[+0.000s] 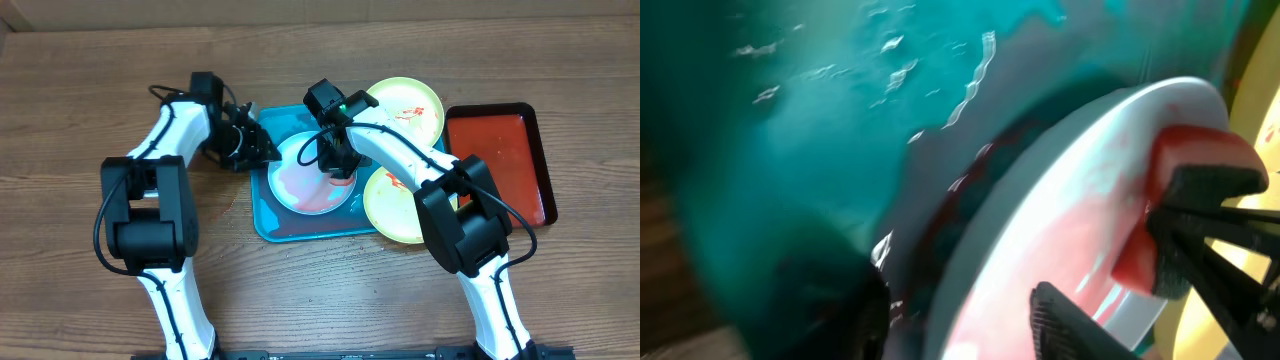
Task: Clean dirty plates on tray and stack at the side
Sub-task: 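Tilt the white plate with the left gripper while scrubbing with the sponge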
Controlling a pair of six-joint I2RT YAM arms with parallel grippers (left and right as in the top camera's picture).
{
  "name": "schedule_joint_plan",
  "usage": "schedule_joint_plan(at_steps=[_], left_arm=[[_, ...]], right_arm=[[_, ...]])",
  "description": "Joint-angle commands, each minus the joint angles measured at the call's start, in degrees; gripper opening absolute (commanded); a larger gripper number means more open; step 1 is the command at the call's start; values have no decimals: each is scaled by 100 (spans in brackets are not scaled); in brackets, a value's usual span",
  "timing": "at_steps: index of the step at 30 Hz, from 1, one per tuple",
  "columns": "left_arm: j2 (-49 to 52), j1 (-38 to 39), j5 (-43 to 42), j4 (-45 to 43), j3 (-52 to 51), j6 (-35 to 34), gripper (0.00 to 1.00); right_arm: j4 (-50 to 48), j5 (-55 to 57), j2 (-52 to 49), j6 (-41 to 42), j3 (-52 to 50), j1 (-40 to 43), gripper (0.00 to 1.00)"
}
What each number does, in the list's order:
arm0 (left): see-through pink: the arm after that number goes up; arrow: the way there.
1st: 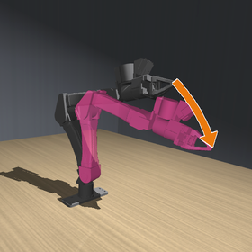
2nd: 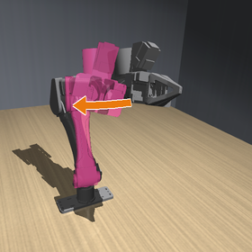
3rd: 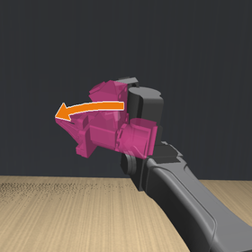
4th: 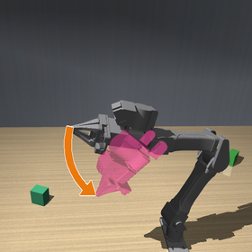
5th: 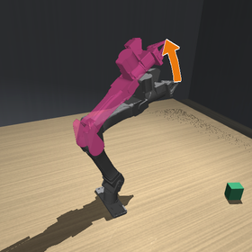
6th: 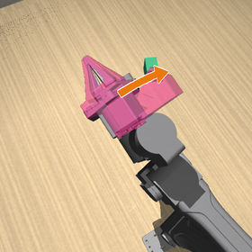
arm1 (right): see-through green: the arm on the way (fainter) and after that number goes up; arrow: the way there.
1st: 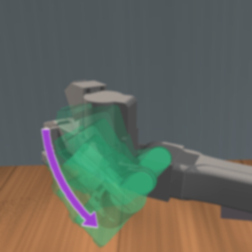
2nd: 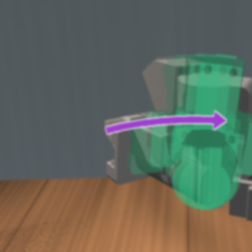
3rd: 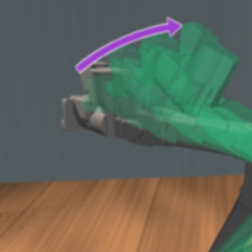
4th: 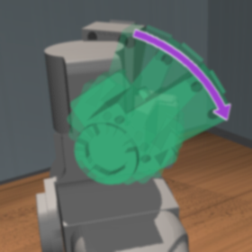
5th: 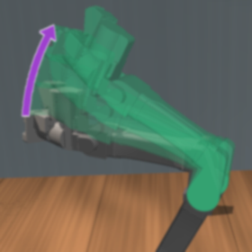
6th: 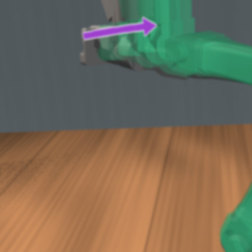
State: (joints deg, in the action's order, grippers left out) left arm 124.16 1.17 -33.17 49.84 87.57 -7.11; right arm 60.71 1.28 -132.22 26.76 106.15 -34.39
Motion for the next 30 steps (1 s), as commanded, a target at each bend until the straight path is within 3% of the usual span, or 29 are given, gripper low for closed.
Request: schedule_joint_plan(at_steps=[1,4,7,10,13,16,24,30], left_arm=[[68,236,160,-111,-42,24,51],[68,455,479,-72,-42,20,50],[70,678,1320,83,-46,-361,44],[72,804,2015,225,-48,-907,31],[72,817,2109,240,-48,-1117,24],[72,815,2087,251,-48,-1115,4],[72,789,1268,321,-48,-1071,4],[72,627,669,326,-46,-1093,4]], right_arm=[[0,-293,-79,31,-190,-90,4],[2,-291,-79,28,-190,-90,4],[4,-291,-79,28,-190,-90,4],[7,-291,-79,28,-190,-90,4],[9,-295,-79,28,-190,-90,4],[9,-470,-79,28,-190,-90,4],[4,-1626,-79,382,-205,-361,4],[-243,-1764,-79,774,-208,-699,4]])
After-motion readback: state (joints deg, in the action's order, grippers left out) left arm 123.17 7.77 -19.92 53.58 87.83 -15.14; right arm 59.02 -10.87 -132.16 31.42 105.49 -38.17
